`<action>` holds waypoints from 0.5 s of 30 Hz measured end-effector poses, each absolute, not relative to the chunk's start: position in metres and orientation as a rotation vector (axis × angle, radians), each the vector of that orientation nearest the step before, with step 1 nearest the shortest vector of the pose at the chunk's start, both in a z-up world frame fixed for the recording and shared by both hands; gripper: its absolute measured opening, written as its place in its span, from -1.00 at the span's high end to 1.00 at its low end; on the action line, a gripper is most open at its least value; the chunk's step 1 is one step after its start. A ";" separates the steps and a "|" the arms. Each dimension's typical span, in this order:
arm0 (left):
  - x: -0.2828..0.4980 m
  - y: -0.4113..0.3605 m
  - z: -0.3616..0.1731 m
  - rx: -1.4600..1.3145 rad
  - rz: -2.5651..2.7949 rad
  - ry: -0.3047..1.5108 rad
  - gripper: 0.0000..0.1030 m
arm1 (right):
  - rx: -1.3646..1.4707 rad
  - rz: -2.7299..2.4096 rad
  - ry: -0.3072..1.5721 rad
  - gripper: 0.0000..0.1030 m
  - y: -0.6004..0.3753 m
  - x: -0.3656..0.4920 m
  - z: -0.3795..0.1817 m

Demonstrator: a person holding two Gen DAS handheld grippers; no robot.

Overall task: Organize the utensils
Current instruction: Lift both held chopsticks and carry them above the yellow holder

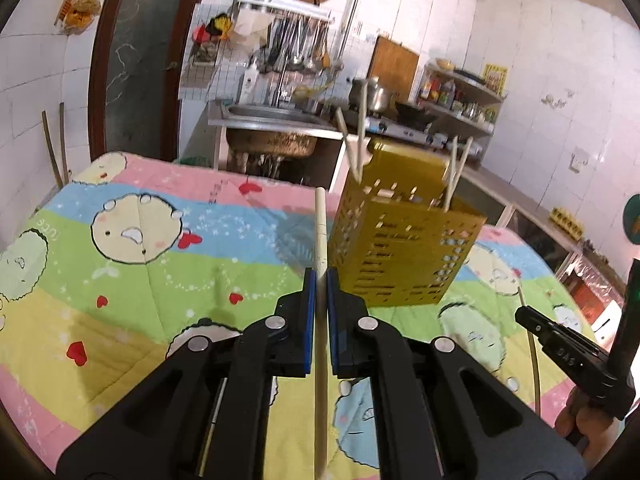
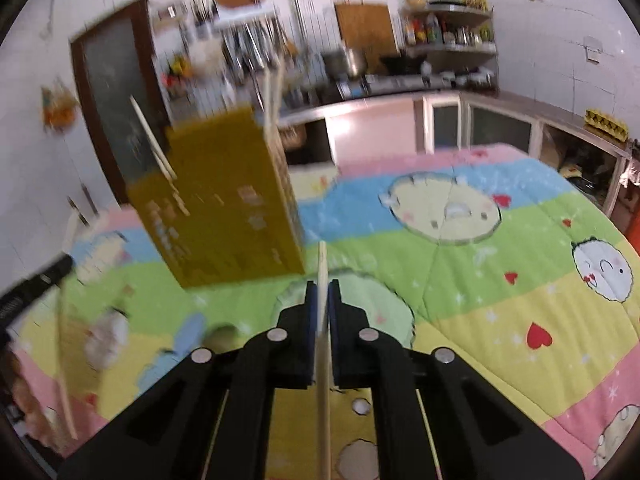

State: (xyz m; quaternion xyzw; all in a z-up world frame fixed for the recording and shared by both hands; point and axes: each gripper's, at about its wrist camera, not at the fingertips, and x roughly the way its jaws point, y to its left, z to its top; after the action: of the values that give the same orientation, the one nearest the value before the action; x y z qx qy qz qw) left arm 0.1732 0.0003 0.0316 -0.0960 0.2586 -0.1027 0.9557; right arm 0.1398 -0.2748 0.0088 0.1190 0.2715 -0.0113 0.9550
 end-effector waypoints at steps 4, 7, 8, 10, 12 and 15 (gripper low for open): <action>0.158 0.001 0.045 -0.205 -0.225 0.448 0.91 | 0.256 -0.013 0.399 0.88 -0.277 0.124 0.029; 0.149 0.000 0.052 -0.207 -0.232 0.401 0.91 | 0.249 -0.016 0.296 0.88 -0.276 0.112 0.039; 0.146 -0.001 0.054 -0.203 -0.234 0.385 0.91 | 0.250 -0.014 0.282 0.88 -0.277 0.112 0.040; 0.144 -0.002 0.056 -0.202 -0.233 0.370 0.91 | 0.242 -0.011 0.247 0.88 -0.276 0.107 0.043; 0.142 0.000 0.057 -0.211 -0.237 0.365 0.91 | 0.236 -0.009 0.223 0.88 -0.275 0.103 0.045; 0.140 0.002 0.059 -0.217 -0.239 0.359 0.91 | 0.238 -0.007 0.209 0.88 -0.274 0.099 0.046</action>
State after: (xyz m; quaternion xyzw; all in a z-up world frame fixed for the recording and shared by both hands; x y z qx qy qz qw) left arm 0.1397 0.0018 0.0585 -0.1076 0.1779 -0.1184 0.9710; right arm 0.0985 -0.2740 0.0458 0.1186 0.1039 -0.0037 0.9875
